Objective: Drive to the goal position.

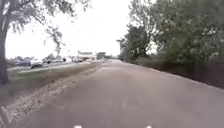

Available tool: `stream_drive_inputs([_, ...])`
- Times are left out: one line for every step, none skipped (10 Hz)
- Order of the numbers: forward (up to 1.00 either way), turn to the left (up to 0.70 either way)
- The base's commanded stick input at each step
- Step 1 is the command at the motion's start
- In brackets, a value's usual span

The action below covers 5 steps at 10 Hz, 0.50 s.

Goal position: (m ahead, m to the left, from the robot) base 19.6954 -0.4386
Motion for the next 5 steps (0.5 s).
stream_drive_inputs([0.7, -0.1])
stream_drive_inputs([0.7, -0.31])
stream_drive_inputs([0.7, -0.35])
stream_drive_inputs([0.7, -0.35])
stream_drive_inputs([0.7, -0.35])
